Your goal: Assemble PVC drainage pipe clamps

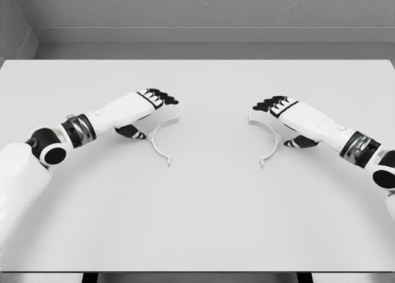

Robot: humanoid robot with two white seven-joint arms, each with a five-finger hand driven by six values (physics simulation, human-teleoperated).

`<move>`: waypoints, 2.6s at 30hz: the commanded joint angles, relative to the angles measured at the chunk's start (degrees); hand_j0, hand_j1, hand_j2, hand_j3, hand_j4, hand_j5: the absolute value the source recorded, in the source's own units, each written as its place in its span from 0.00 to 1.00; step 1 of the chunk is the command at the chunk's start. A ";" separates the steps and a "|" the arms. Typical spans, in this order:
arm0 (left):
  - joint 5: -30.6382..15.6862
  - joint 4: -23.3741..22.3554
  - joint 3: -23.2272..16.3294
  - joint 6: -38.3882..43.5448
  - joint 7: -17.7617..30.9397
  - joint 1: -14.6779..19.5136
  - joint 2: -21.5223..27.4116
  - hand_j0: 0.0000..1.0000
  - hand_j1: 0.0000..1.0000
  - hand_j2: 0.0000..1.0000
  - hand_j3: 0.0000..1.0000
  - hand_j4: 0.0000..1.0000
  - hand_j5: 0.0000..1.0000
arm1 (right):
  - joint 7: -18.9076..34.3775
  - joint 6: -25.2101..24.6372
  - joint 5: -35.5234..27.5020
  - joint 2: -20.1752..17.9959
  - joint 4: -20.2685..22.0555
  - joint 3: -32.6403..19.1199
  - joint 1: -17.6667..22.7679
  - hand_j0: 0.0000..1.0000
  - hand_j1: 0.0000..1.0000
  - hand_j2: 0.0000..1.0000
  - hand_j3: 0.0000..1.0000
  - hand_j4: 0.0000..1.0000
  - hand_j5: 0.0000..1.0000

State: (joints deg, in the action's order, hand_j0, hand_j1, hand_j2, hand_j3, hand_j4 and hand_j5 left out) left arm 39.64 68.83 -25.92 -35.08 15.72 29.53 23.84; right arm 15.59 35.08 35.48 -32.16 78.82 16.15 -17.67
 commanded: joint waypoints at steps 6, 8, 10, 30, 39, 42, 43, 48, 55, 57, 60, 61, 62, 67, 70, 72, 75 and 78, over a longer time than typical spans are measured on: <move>-0.35 -0.36 -0.44 0.08 0.01 0.00 -0.64 1.00 1.00 1.00 1.00 1.00 1.00 | 0.06 -0.08 -0.32 0.87 -0.85 0.11 -0.61 1.00 1.00 1.00 1.00 1.00 1.00; -0.35 -0.27 -0.44 0.08 0.01 0.00 -0.64 1.00 1.00 1.00 1.00 1.00 1.00 | -0.03 -0.08 -0.32 0.96 -1.47 0.73 -1.32 1.00 1.00 1.00 1.00 1.00 1.00; -0.35 -0.27 -0.44 0.08 0.01 0.00 -0.64 1.00 1.00 1.00 1.00 1.00 1.00 | -0.03 -0.08 -0.32 0.96 -1.91 0.90 -1.41 1.00 1.00 1.00 1.00 1.00 1.00; -0.44 -0.19 -0.80 0.08 1.15 0.88 -2.22 1.00 1.00 1.00 1.00 1.00 1.00 | 0.06 -0.08 -0.32 2.19 -2.00 2.92 -2.46 1.00 1.00 1.00 1.00 1.00 1.00; -0.36 -0.19 -0.88 0.08 2.03 0.97 -3.63 1.00 1.00 1.00 1.00 1.00 1.00 | 0.14 -0.08 -0.32 3.60 -1.56 5.29 -3.69 1.00 1.00 1.00 1.00 1.00 1.00; -0.44 -0.10 -0.80 0.08 2.03 1.05 -3.63 1.00 1.00 1.00 1.00 1.00 1.00 | 0.14 -0.08 -0.32 3.51 -1.56 5.03 -3.69 1.00 1.00 1.00 1.00 1.00 1.00; -0.44 -0.10 -0.80 0.08 2.03 1.05 -3.63 1.00 1.00 1.00 1.00 1.00 1.00 | 0.14 -0.08 -0.32 3.51 -1.47 5.03 -3.69 1.00 1.00 1.00 1.00 1.00 1.00; -0.44 -0.19 -0.88 0.08 2.82 1.32 -4.68 1.00 1.00 1.00 1.00 1.00 1.00 | 0.06 -0.08 -0.76 2.37 -1.38 4.50 -3.69 1.00 1.00 1.00 1.00 1.00 1.00; -0.35 -0.10 -0.88 0.08 2.91 1.41 -5.30 1.00 1.00 1.00 1.00 1.00 1.00 | 0.14 -0.08 -0.41 1.75 -2.35 3.71 -4.66 1.00 1.00 1.00 1.00 1.00 1.00; 0.00 -0.10 -0.88 0.08 2.91 1.67 -5.38 1.00 1.00 1.00 1.00 1.00 1.00 | 0.06 -0.08 -0.41 1.75 -4.46 3.27 -4.83 1.00 1.00 1.00 1.00 1.00 1.00; 0.96 -0.19 -0.88 0.08 2.91 1.93 -6.26 1.00 1.00 1.00 1.00 1.00 1.00 | 0.06 -0.08 -0.50 1.75 -5.69 3.27 -5.80 1.00 1.00 1.00 1.00 1.00 1.00; 1.32 -0.19 -0.88 0.08 2.91 1.93 -6.79 1.00 1.00 1.00 1.00 1.00 1.00 | 0.14 -0.08 -0.41 1.84 -6.57 3.27 -6.24 1.00 1.00 1.00 1.00 1.00 1.00; 1.40 -0.19 -0.88 0.08 2.91 1.93 -6.88 1.00 1.00 1.00 1.00 1.00 1.00 | 0.06 -0.08 -0.41 1.84 -7.53 3.36 -6.94 1.00 1.00 1.00 1.00 1.00 1.00; 1.67 -0.19 -0.88 0.08 2.91 2.02 -7.41 1.00 1.00 1.00 1.00 1.00 1.00 | 0.06 -0.08 -0.41 2.28 -7.98 3.63 -7.03 1.00 1.00 1.00 1.00 1.00 1.00; 1.67 -0.19 -0.88 0.08 2.91 2.02 -7.41 1.00 1.00 1.00 1.00 1.00 1.00 | 0.06 -0.08 -0.41 2.54 -7.98 3.89 -7.03 1.00 1.00 1.00 1.00 1.00 1.00; 1.67 -0.19 -0.88 0.08 2.91 2.02 -7.41 1.00 1.00 1.00 1.00 1.00 1.00 | 0.14 -0.08 -0.41 3.16 -7.89 3.89 -7.03 1.00 1.00 1.00 1.00 1.00 1.00; 1.67 -0.19 -0.88 0.08 2.91 2.02 -7.49 1.00 1.00 1.00 1.00 1.00 1.00 | 0.14 -0.08 -0.32 3.60 -7.80 4.06 -7.03 1.00 1.00 1.00 1.00 1.00 1.00; 1.67 -0.19 -0.88 0.08 2.91 2.02 -7.49 1.00 1.00 1.00 1.00 1.00 1.00 | 0.14 -0.08 -0.32 4.30 -7.89 4.06 -7.03 1.00 1.00 1.00 1.00 1.00 1.00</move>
State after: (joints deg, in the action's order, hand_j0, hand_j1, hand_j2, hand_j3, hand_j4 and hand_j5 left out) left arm 41.74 68.64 -26.86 -35.10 18.67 31.55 16.36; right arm 15.76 35.08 35.55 -28.26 70.95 20.23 -24.70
